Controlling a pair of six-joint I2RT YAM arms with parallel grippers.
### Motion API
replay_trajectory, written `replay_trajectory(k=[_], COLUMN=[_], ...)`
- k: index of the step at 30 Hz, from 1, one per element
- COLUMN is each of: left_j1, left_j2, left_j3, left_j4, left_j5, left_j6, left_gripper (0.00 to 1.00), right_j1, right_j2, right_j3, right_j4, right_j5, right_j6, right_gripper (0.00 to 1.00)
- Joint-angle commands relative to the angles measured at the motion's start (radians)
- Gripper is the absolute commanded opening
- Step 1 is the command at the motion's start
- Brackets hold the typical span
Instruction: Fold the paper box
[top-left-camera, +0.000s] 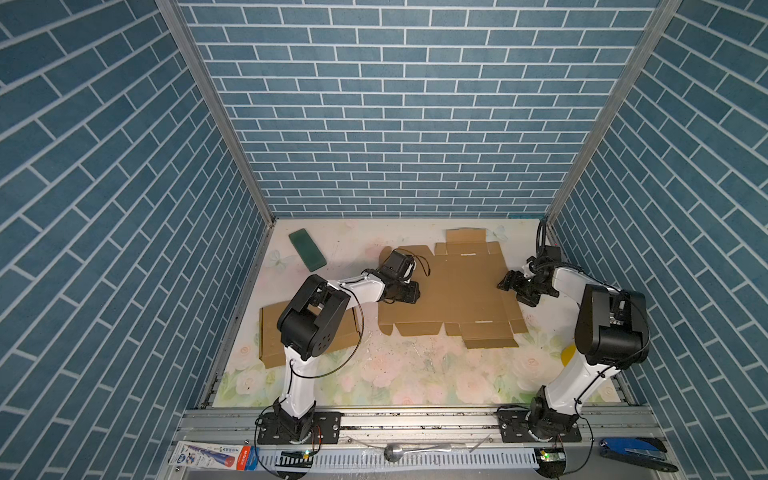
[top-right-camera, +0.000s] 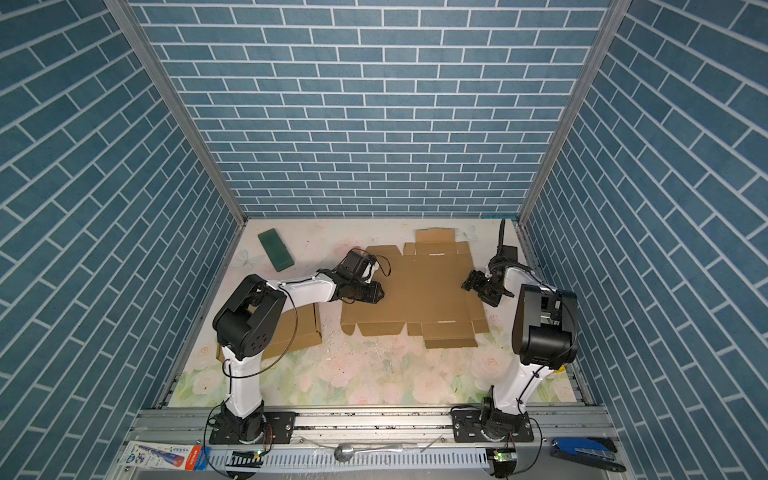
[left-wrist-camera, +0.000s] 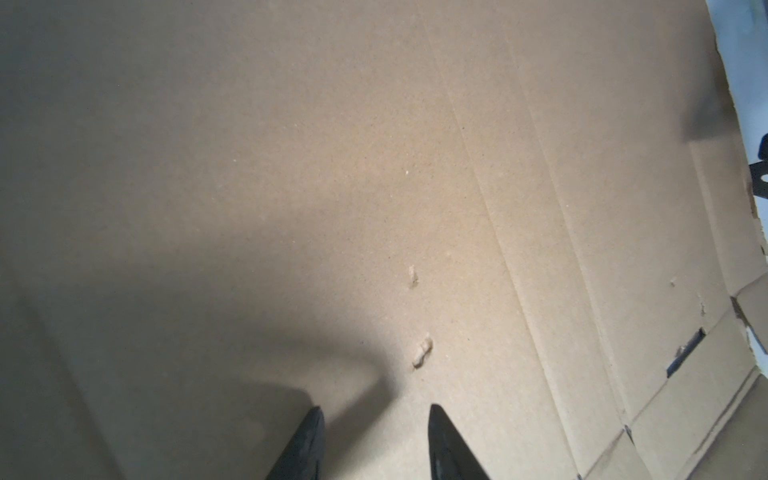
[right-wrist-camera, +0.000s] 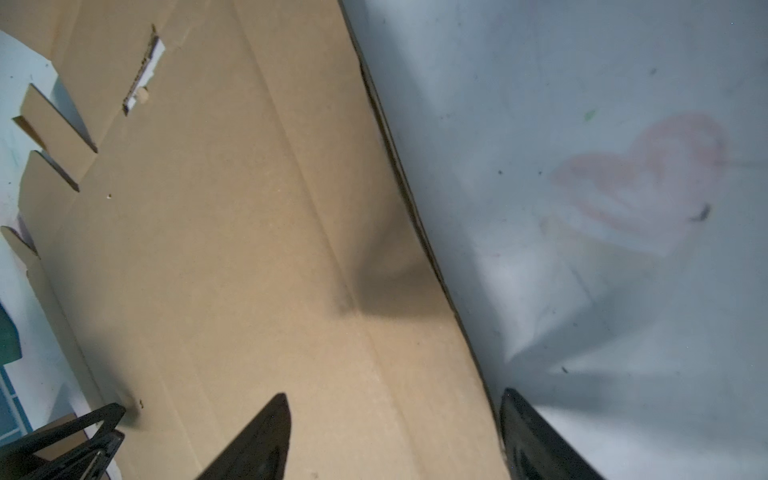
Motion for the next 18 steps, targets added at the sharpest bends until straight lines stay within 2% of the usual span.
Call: replay_trajectory(k=[1,6,10,14,18], left_j1=[0.004,0.004,0.004,0.004,0.004], left_j2=[0.011,0.01,0.013,0.013,0.012], left_j3=[-0.049,-0.069,-0.072,-0.08,-0.093], left_j4=[-0.016,-0.008,-0.001,-0.001,0.002], left_j5=[-0.007,-0.008,0.002,-0.001,-0.001], left_j6=[-0.015,-0.016,-0.02,-0.019,-0.019], left_gripper=[0.42,0.4,0.39,0.38,0.37], right_j1=[0.01,0.029,0.067,0.103,0.127], right_j2=[-0.07,-0.104,-0.051,0.019,0.081], right_j3=[-0.01,0.006,0.069,0.137,0.198], right_j4=[-0.033,-0.09,-0.149,-0.166,-0.197], right_j5=[-0.132,-0.084,0.059,0.12,0.205], right_j6=[0.004,-0.019,-0.073,-0.096,-0.124], right_gripper=[0.73,0.64,0.55,0.42,0.37])
